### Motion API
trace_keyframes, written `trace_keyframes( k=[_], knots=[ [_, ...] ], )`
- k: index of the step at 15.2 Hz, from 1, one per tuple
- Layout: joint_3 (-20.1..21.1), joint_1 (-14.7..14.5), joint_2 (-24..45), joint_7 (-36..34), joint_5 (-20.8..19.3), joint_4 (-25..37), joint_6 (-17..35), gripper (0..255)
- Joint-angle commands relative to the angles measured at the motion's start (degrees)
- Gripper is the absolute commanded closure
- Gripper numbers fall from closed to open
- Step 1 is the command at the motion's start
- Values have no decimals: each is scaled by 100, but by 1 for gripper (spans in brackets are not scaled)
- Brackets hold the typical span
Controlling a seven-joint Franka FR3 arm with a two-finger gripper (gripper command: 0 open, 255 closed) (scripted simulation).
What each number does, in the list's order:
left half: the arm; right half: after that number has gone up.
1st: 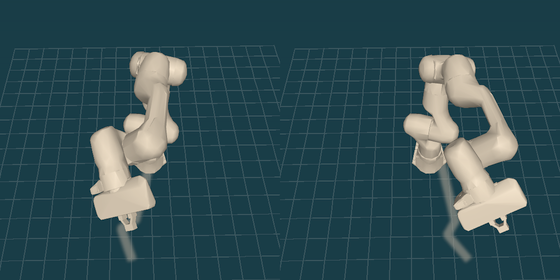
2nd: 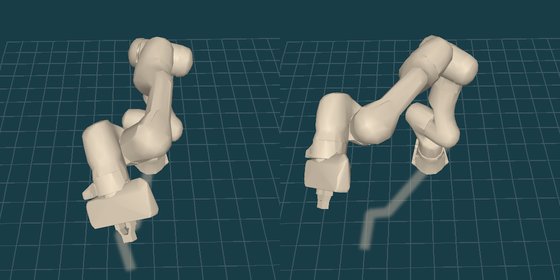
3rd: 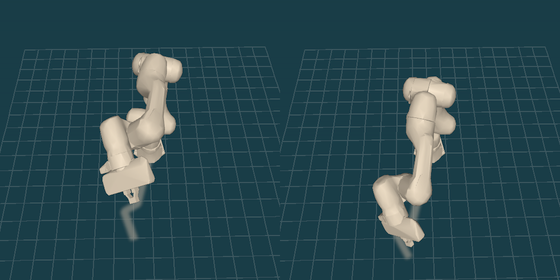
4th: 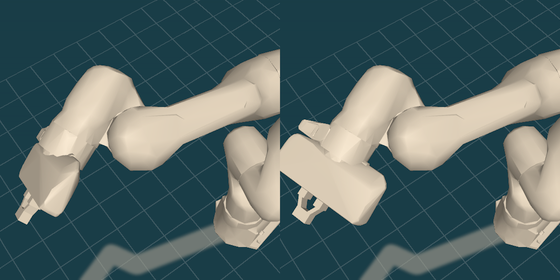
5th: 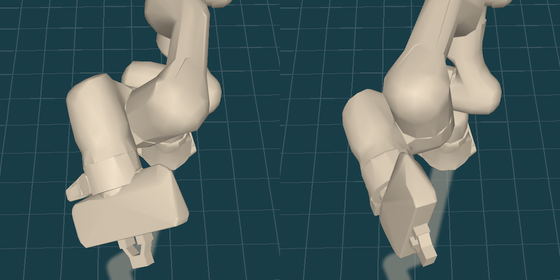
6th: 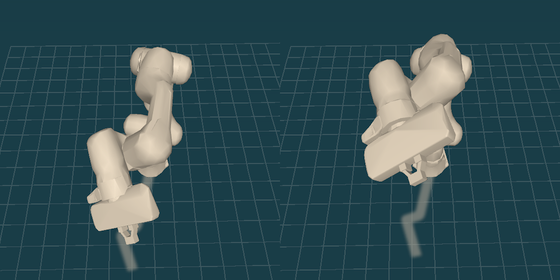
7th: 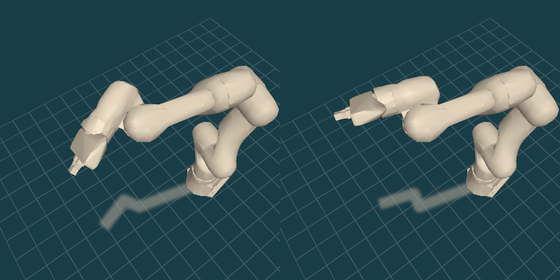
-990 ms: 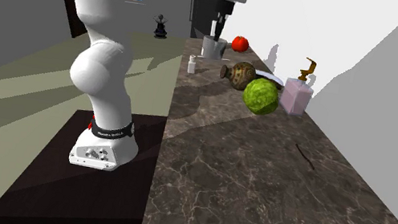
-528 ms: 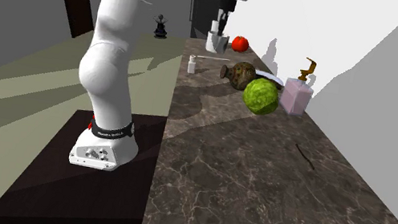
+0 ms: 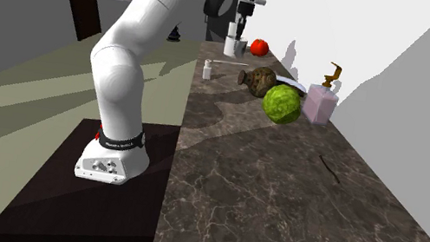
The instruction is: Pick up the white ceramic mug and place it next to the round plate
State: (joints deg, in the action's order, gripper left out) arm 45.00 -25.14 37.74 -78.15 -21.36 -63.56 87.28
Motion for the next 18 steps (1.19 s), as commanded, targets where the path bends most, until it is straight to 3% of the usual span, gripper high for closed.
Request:
trace_keyframes(
  k=[1,18],
  knots=[
    [-6,38,13,-14,-10,-146,148,255],
    [-75,332,129,-136,-125,-1389,1390,255]
  ],
)
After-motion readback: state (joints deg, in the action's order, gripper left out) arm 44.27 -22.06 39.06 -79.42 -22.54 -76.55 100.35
